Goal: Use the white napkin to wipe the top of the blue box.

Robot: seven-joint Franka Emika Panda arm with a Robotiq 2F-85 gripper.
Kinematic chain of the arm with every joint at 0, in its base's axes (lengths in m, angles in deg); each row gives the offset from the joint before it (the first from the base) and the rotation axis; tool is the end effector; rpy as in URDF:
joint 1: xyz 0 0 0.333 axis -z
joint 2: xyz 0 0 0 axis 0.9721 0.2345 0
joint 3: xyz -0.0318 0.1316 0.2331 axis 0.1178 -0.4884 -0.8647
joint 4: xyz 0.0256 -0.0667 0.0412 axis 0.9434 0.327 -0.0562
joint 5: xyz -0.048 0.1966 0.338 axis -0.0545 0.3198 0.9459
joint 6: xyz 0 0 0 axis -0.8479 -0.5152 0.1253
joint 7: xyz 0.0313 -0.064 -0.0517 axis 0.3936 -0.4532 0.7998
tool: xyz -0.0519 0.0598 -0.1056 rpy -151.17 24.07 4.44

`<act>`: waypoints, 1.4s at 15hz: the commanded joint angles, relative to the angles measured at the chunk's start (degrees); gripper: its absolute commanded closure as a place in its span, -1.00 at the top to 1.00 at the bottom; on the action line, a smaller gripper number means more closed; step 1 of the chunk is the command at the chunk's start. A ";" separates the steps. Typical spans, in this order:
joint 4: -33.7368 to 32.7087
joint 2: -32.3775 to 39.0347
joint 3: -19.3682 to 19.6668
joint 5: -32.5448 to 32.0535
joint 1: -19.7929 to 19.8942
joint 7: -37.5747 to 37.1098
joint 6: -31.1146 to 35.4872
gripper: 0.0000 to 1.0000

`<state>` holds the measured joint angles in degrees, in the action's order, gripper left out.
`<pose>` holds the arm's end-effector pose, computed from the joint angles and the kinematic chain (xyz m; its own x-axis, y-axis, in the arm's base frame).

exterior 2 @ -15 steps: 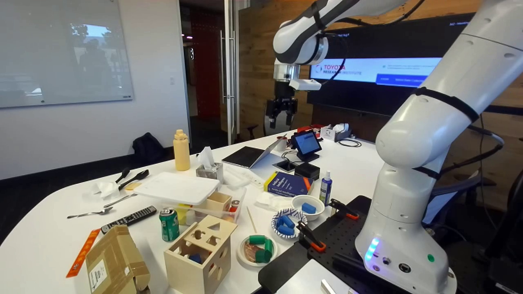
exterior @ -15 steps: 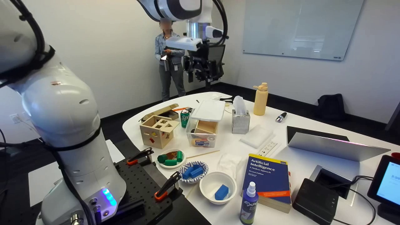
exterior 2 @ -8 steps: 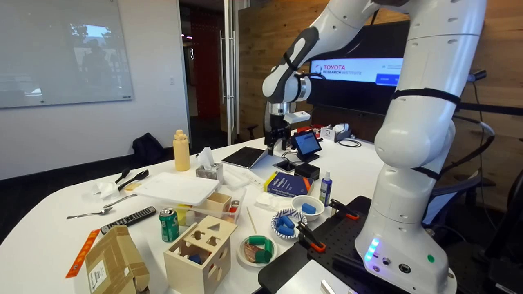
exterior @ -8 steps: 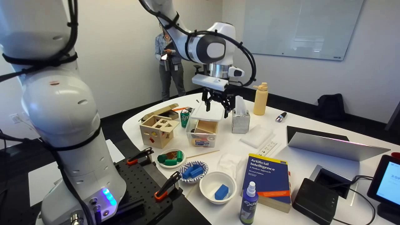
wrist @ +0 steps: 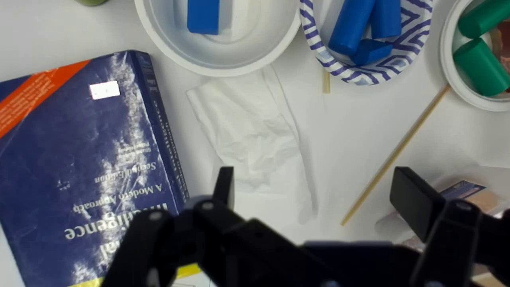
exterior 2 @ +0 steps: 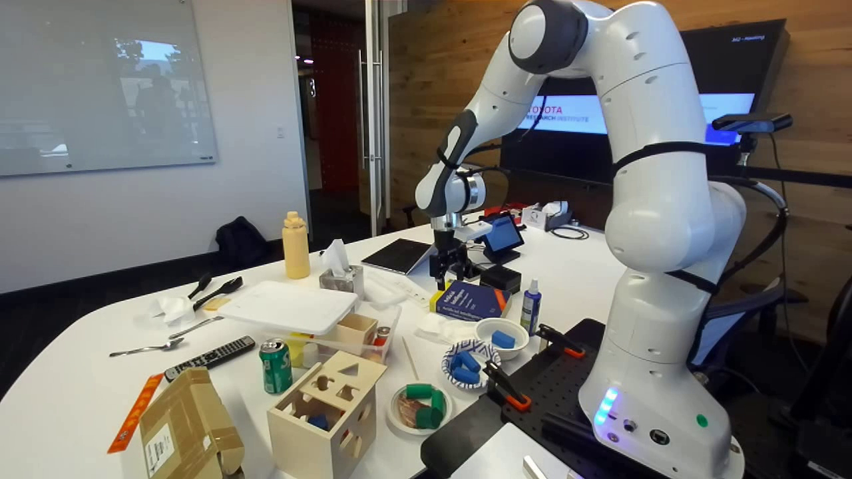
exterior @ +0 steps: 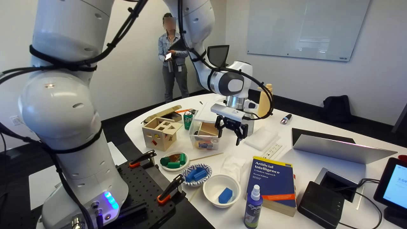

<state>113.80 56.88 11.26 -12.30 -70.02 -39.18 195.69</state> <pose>0.5029 -0.1046 0.0916 0.9731 0.1522 -0.1732 0.1498 -0.9884 -0.0266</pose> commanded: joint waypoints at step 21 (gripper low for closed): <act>-21.44 29.85 -2.61 -5.31 3.65 -1.13 0.67 0.47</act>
<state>93.93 85.52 9.10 -16.54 -66.42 -39.00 196.09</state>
